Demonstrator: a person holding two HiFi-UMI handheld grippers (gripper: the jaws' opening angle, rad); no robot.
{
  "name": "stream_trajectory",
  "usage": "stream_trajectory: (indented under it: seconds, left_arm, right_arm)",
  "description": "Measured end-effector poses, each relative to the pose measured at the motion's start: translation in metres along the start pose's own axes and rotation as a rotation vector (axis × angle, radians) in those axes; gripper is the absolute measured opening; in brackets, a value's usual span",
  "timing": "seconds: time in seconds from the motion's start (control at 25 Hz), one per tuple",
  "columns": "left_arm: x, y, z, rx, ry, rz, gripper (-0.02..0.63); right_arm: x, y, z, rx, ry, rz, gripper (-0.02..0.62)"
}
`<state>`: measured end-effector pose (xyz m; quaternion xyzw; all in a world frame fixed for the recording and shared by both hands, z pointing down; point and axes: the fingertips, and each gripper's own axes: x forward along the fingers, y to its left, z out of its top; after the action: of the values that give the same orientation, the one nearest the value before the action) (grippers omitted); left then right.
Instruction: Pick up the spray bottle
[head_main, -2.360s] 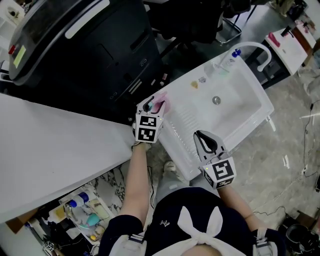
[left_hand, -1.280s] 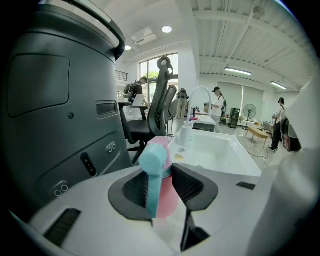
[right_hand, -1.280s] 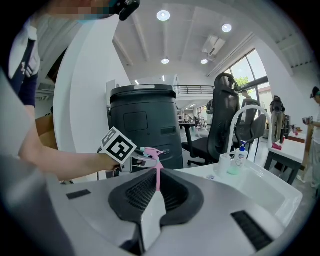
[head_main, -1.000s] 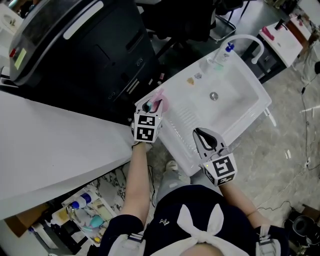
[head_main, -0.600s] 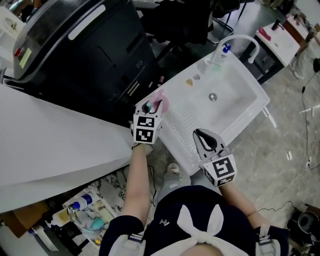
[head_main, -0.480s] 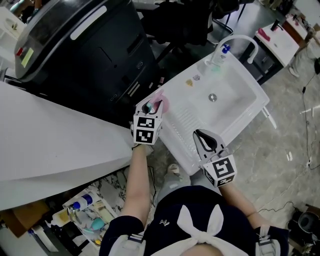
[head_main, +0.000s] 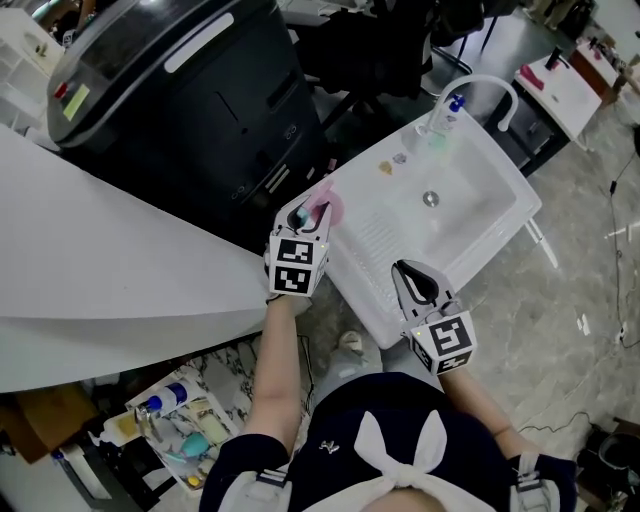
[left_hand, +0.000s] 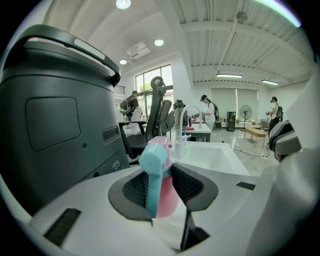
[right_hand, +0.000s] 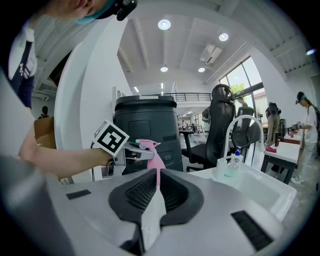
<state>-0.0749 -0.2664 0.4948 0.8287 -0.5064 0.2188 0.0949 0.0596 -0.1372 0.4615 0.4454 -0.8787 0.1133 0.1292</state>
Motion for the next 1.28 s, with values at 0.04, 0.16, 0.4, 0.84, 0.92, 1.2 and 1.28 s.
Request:
stream_trajectory:
  seconds: [0.04, 0.16, 0.4, 0.84, 0.92, 1.2, 1.28]
  left_arm:
    - [-0.004, 0.0, 0.001, 0.003, -0.002, 0.003, 0.143]
    - [-0.015, 0.0, 0.006, 0.009, -0.018, 0.011, 0.143]
    - [-0.038, -0.012, 0.021, 0.02, -0.058, 0.007, 0.143]
    - [-0.075, -0.034, 0.035, 0.042, -0.116, -0.002, 0.143]
    - [-0.081, -0.037, 0.037, 0.048, -0.127, -0.002, 0.143]
    - [-0.102, -0.042, 0.041, 0.048, -0.158, 0.006, 0.143]
    - [-0.106, -0.043, 0.04, 0.039, -0.162, 0.007, 0.143]
  right_arm:
    - [-0.001, 0.001, 0.0, 0.001, -0.003, 0.0, 0.035]
    - [-0.003, 0.005, 0.002, 0.001, -0.012, 0.001, 0.035]
    - [-0.007, 0.014, 0.004, 0.001, -0.028, 0.008, 0.035]
    - [-0.016, 0.029, 0.01, 0.001, -0.059, 0.013, 0.035]
    - [-0.017, 0.032, 0.011, -0.001, -0.064, 0.015, 0.035]
    - [-0.02, 0.043, 0.013, -0.007, -0.075, 0.019, 0.035]
    - [-0.021, 0.045, 0.014, -0.011, -0.078, 0.018, 0.035]
